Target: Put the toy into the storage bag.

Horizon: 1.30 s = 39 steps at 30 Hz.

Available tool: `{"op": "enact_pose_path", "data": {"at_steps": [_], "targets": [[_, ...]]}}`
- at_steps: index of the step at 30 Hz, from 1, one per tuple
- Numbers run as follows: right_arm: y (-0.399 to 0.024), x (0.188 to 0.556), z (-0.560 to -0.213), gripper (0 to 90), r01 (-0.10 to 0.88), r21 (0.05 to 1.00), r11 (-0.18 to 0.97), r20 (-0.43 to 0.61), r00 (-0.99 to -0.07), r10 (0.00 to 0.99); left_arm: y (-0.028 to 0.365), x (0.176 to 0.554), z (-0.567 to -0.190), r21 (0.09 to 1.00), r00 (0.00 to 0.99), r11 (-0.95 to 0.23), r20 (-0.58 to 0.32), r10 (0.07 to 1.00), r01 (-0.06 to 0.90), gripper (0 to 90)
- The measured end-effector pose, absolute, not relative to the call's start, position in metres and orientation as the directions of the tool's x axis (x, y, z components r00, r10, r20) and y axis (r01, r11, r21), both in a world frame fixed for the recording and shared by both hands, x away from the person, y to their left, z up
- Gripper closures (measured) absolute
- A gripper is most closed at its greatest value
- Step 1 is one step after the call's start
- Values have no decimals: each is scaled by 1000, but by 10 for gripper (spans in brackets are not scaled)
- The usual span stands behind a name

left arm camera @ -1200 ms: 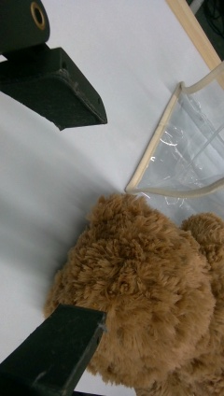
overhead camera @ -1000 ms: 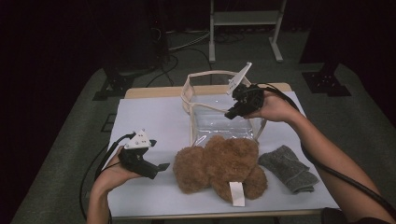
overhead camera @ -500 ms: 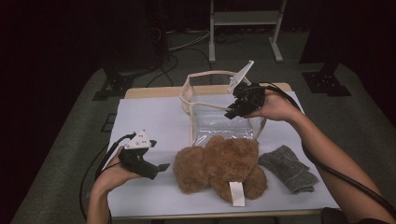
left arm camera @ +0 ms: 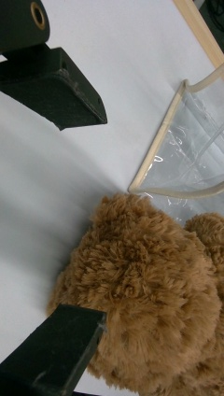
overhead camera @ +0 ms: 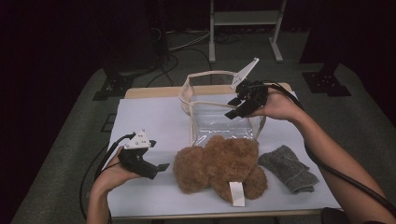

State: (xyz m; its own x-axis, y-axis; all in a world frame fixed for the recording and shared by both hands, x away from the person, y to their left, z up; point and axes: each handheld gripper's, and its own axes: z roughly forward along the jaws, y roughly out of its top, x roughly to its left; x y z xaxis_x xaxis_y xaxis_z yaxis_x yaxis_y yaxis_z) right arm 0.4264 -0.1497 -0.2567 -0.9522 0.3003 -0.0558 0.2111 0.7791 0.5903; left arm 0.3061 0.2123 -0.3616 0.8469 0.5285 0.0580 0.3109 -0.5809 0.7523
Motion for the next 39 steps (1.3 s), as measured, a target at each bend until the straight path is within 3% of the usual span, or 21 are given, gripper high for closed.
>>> {"op": "enact_pose_path", "data": {"at_steps": [1, 5, 10, 34, 35, 39], "targets": [[-150, 426, -257, 514, 211, 590, 779, -56, -952, 300, 212, 306, -362, 752, 847, -581, 58, 529, 311, 53], [-148, 427, -257, 703, 202, 585, 786, -95, -945, 313, 213, 306, -361, 752, 846, -580, 58, 531, 312, 54], [-149, 429, -257, 862, 214, 580, 786, -83, -944, 318, 214, 306, -362, 753, 844, -577, 53, 533, 317, 54], [-151, 424, -258, 869, 237, 591, 771, -8, -954, 300, 214, 306, -362, 753, 845, -577, 55, 533, 315, 53], [-152, 424, -258, 859, 238, 595, 767, -14, -952, 306, 213, 306, -362, 753, 845, -577, 54, 533, 316, 54], [-154, 421, -257, 654, 225, 612, 758, -30, -952, 306, 214, 306, -362, 751, 846, -580, 55, 530, 314, 54]]}}
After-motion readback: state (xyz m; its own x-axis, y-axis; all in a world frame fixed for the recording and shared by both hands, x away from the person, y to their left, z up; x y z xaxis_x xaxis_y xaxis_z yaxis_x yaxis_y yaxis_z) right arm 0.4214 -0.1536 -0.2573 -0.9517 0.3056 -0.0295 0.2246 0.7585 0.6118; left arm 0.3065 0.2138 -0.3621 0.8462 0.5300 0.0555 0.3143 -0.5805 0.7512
